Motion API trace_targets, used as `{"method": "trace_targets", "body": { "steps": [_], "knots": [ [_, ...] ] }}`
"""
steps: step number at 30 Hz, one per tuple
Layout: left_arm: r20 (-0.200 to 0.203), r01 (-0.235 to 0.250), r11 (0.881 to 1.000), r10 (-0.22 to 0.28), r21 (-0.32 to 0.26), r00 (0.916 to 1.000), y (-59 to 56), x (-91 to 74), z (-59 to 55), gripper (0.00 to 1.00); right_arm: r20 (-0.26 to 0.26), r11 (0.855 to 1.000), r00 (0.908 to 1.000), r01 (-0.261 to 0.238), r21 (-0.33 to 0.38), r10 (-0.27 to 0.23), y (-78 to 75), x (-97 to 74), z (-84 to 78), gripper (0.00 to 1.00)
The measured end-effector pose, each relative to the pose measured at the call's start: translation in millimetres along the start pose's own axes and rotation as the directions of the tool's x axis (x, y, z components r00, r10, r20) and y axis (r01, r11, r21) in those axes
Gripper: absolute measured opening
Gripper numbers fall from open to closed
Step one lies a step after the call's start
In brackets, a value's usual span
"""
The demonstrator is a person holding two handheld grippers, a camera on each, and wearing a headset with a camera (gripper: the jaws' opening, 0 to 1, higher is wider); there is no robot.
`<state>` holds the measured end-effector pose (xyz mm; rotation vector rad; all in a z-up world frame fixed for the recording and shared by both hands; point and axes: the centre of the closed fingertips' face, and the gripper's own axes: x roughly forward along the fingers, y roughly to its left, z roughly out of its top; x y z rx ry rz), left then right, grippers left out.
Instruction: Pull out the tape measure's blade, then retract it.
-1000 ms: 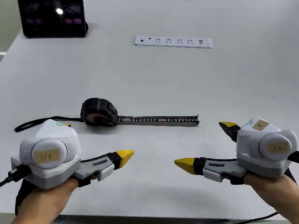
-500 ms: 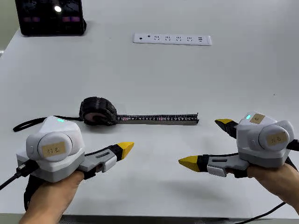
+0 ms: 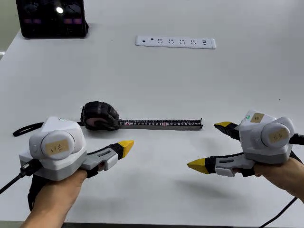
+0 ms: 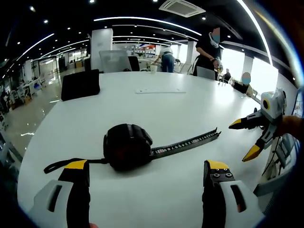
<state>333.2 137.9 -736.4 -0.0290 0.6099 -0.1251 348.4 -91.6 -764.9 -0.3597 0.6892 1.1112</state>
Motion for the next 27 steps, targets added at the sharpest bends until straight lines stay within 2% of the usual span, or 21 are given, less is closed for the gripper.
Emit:
{"method": "trace_targets", "body": {
  "steps": [7,16,27],
  "knots": [
    [0.000,-0.011,1.000,0.011,-0.013,0.9999,3.3,7.7,2.5,0.95,-0.024,0.999,0.9996,-0.014,-0.039,0.013,-7.4,-0.8,-2.3,0.75],
    [0.014,-0.030,0.999,0.031,-0.031,0.9994,8.4,13.8,9.5,0.90,-0.029,0.996,0.9993,-0.024,-0.087,0.021,-22.6,2.5,1.1,0.69],
    [0.019,-0.050,0.997,0.051,-0.051,0.9985,15.8,19.9,14.0,0.86,-0.068,0.983,0.9965,-0.060,-0.171,0.049,-32.9,7.9,0.5,0.64]
  ]
}}
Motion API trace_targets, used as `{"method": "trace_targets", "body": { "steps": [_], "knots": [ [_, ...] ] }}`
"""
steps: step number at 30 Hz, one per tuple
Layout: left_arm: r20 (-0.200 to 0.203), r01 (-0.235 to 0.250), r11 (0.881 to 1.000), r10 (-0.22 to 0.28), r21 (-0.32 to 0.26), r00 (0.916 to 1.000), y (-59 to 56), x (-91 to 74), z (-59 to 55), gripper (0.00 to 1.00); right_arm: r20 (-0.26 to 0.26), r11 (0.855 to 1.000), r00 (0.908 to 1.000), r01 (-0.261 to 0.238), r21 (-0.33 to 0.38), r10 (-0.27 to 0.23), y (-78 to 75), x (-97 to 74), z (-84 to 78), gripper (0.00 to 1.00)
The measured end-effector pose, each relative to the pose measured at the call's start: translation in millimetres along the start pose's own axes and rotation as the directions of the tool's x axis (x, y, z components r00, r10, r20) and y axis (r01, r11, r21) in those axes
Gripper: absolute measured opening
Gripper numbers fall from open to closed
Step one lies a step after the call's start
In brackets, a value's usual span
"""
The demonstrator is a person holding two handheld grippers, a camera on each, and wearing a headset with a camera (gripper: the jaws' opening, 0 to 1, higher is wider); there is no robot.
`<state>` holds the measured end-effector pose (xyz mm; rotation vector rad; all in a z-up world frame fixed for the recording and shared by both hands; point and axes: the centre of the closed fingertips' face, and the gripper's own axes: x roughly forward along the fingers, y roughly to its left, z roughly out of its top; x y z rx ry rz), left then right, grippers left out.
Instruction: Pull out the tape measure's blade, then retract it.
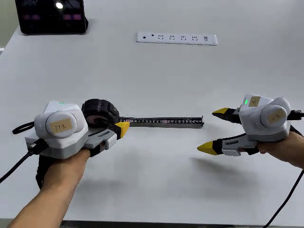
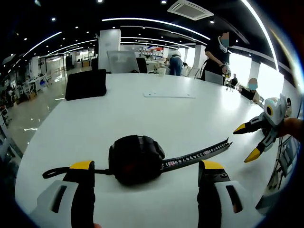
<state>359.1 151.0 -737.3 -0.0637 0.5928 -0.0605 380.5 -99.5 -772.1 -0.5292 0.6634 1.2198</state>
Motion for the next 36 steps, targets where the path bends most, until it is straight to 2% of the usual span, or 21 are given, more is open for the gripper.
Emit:
{"method": "trace_targets", "body": {
  "steps": [5,13,21,31,36],
  "knots": [
    [0.002,-0.007,1.000,0.007,-0.008,1.0000,3.1,5.1,2.4,0.83,-0.010,0.999,0.9998,-0.019,-0.042,0.019,-9.1,5.2,-2.7,0.60],
    [0.003,-0.008,1.000,0.008,-0.014,1.0000,4.5,11.5,4.5,0.77,-0.033,0.991,0.9979,-0.060,-0.116,0.057,-13.6,12.4,-3.3,0.53],
    [-0.010,-0.034,0.999,0.034,-0.024,0.9994,10.8,17.2,1.1,0.71,-0.075,0.978,0.9925,-0.109,-0.176,0.097,-12.8,16.9,-3.3,0.43],
    [-0.033,-0.065,0.996,0.064,-0.054,0.9974,15.2,25.1,-0.7,0.66,-0.129,0.957,0.9823,-0.164,-0.239,0.136,-14.8,22.7,-4.8,0.33],
    [-0.049,-0.073,0.996,0.071,-0.050,0.9963,15.9,28.7,-2.8,0.64,-0.153,0.946,0.9764,-0.189,-0.265,0.152,-15.6,26.4,-6.1,0.29]
  ]
}}
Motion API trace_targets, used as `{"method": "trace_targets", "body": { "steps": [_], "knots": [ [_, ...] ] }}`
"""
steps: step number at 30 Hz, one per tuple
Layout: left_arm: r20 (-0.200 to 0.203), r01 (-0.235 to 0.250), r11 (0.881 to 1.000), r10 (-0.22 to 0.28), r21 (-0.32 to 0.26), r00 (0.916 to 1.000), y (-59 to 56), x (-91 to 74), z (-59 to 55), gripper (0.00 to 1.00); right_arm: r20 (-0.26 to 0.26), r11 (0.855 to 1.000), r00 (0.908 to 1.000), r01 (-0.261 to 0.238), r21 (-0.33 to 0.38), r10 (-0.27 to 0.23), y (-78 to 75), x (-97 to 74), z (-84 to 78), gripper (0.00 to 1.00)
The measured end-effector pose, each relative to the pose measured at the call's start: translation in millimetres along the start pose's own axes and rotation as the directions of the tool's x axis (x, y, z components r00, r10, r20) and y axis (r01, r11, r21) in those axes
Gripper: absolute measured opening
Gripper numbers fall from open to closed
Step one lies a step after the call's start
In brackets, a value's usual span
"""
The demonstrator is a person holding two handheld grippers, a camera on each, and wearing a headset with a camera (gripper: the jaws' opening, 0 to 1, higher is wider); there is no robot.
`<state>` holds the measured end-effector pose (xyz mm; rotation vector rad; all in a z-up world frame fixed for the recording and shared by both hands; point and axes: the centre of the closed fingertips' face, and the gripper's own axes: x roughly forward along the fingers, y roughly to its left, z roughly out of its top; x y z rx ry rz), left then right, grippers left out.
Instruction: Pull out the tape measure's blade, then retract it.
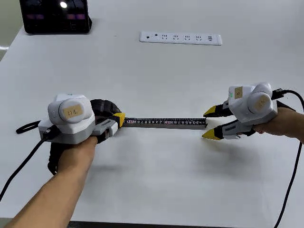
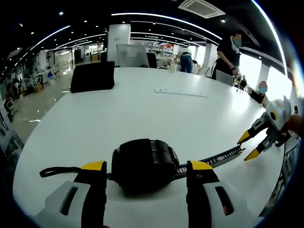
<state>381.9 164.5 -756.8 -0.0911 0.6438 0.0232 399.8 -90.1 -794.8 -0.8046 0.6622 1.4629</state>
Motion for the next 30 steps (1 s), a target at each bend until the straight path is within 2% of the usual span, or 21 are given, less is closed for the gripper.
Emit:
{"method": "trace_targets", "body": {
  "steps": [12,22,30],
  "knots": [
    [-0.017,-0.007,1.000,0.006,-0.030,0.9998,1.1,7.8,-0.8,0.59,-0.005,1.000,0.9998,-0.018,-0.003,0.018,-7.0,4.9,-0.5,0.21],
    [-0.031,-0.013,0.999,0.012,-0.042,0.9995,1.4,11.0,-2.4,0.59,-0.002,0.999,0.9999,-0.017,0.032,0.017,-12.1,3.8,-4.4,0.14],
    [-0.048,-0.018,0.999,0.016,-0.044,0.9987,1.8,13.5,-3.9,0.60,0.019,0.997,0.9996,-0.020,0.074,0.018,-12.7,4.5,-5.4,0.13]
  ]
}}
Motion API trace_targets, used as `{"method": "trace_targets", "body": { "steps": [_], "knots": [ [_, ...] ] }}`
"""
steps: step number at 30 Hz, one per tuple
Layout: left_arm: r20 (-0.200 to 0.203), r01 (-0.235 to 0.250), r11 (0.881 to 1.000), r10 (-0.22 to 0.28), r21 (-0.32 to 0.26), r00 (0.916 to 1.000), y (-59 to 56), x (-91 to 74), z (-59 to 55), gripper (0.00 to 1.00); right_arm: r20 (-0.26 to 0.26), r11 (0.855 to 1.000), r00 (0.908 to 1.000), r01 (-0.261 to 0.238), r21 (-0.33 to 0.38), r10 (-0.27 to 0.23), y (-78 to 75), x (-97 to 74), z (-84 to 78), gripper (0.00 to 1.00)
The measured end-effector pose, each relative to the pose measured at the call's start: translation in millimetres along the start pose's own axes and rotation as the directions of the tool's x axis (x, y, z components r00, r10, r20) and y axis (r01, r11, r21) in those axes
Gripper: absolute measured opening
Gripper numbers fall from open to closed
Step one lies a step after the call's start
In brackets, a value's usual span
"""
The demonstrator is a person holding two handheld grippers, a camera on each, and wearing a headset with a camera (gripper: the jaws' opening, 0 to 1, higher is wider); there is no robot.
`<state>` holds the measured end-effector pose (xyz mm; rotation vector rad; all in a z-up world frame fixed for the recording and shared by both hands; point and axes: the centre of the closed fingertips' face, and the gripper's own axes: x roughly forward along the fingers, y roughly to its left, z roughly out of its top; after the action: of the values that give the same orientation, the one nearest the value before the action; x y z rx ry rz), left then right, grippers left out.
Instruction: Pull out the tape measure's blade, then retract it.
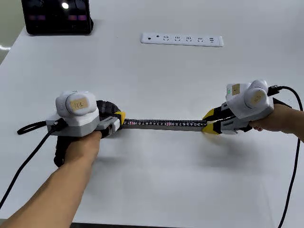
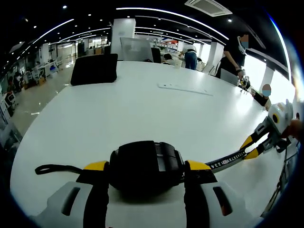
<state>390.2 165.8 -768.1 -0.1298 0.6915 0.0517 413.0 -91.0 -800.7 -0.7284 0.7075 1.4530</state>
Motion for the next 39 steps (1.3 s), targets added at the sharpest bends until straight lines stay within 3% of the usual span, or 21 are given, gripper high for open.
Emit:
{"method": "trace_targets", "body": {
  "steps": [39],
  "knots": [
    [-0.025,-0.021,0.999,0.022,0.042,0.9995,1.7,0.3,-1.8,0.55,0.015,0.999,0.9999,0.002,0.035,-0.003,2.7,0.6,0.4,0.10]
  ]
}}
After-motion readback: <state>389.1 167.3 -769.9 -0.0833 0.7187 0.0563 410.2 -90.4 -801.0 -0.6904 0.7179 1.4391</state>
